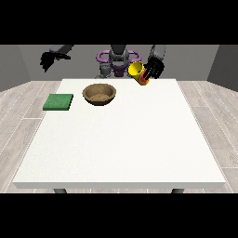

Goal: Pick the cup and pour the ball into the bowl, then pick the bowl and place it on the pad

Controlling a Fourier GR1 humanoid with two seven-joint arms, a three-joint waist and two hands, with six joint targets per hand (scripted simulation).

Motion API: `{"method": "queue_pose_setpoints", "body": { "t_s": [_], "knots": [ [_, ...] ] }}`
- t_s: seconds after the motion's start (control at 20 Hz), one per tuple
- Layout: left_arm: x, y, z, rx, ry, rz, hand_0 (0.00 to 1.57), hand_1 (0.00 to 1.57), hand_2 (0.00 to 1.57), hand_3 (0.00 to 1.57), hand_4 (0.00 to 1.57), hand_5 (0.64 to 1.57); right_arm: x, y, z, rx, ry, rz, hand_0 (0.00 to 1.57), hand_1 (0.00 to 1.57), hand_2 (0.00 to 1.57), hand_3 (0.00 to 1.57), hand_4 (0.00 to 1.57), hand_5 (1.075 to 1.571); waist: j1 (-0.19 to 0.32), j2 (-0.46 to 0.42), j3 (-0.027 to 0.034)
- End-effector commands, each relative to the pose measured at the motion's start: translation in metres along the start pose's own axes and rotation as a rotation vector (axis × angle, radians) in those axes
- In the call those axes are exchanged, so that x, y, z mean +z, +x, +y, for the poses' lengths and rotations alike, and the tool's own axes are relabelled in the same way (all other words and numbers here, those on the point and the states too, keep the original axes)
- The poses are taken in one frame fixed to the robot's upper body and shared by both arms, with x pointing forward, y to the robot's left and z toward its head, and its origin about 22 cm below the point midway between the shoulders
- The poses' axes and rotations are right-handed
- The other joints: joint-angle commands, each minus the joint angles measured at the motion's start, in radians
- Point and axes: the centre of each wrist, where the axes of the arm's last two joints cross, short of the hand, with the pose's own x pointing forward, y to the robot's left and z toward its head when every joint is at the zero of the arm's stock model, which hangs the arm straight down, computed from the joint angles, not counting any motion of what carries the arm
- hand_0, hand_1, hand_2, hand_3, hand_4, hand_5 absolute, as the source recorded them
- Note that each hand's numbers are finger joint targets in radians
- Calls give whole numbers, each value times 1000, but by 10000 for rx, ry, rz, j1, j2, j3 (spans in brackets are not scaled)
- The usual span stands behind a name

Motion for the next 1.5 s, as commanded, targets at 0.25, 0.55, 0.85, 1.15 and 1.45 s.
{"method": "queue_pose_setpoints", "body": {
  "t_s": [0.25,0.55,0.85,1.15,1.45],
  "knots": [
    [-17,68,-11,-4143,72,-1503,1554,1554,1571,1571,1571,1244,19,-18,-16,-167,-26,558,0,0,0,0,0,1571,-184,-529,15],
    [3,128,-49,-6857,-898,-3678,1482,1482,1571,1571,1571,1204,-3,-8,-11,-266,34,278,0,0,0,0,0,1571,-215,-456,9],
    [15,154,-67,-10601,-1004,-5330,1533,1533,1571,1571,1556,1164,-4,-9,-15,-350,191,387,0,0,0,0,0,1570,-298,-556,12],
    [23,167,-78,-12983,-1383,-6088,1457,1457,1571,1571,1509,1178,-5,-1,-26,-263,335,450,0,0,0,0,0,1571,-329,-591,-3],
    [29,172,-79,-12956,-854,-6550,1446,1446,1571,1571,1529,1134,-20,10,-20,-405,21,624,0,0,0,0,0,1569,22,-379,-13]
  ]
}}
